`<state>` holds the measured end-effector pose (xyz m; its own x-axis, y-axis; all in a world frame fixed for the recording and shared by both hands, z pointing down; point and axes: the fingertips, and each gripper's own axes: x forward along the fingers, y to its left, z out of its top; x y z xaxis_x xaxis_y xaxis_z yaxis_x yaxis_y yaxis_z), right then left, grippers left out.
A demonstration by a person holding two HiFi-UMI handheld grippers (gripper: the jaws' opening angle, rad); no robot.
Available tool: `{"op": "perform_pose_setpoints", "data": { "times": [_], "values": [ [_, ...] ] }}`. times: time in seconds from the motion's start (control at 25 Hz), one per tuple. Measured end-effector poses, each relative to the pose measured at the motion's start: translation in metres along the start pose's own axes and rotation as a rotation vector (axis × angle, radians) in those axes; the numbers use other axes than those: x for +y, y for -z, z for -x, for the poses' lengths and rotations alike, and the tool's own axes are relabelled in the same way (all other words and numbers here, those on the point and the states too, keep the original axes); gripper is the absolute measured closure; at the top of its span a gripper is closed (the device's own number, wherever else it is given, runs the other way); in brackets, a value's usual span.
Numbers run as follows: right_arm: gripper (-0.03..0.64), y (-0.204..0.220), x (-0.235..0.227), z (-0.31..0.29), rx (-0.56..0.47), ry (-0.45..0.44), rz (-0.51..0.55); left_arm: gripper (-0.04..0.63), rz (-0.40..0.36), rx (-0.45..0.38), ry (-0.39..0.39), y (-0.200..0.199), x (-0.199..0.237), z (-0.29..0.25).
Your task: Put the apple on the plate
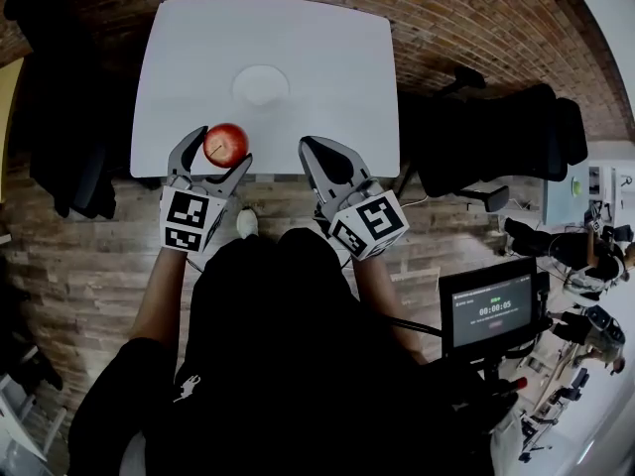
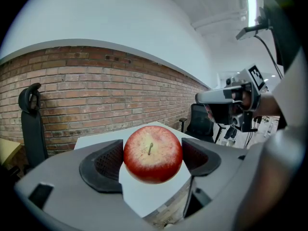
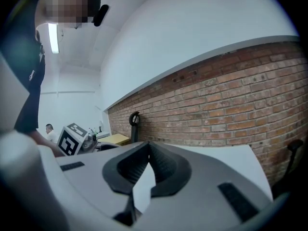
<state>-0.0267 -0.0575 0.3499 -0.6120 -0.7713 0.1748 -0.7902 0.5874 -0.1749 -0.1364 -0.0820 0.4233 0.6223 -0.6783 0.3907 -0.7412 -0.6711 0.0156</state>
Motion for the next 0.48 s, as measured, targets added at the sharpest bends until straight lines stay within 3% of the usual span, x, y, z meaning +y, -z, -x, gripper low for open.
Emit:
{"op": "perform_pose_setpoints", "data": {
  "times": [0.48],
  "values": [
    [0.614, -0.009, 0.002, -0.017, -0.004, 0.004, 0.009, 0.212, 0.002, 0.005, 0.013, -0.001, 0.014, -0.002]
  ]
}}
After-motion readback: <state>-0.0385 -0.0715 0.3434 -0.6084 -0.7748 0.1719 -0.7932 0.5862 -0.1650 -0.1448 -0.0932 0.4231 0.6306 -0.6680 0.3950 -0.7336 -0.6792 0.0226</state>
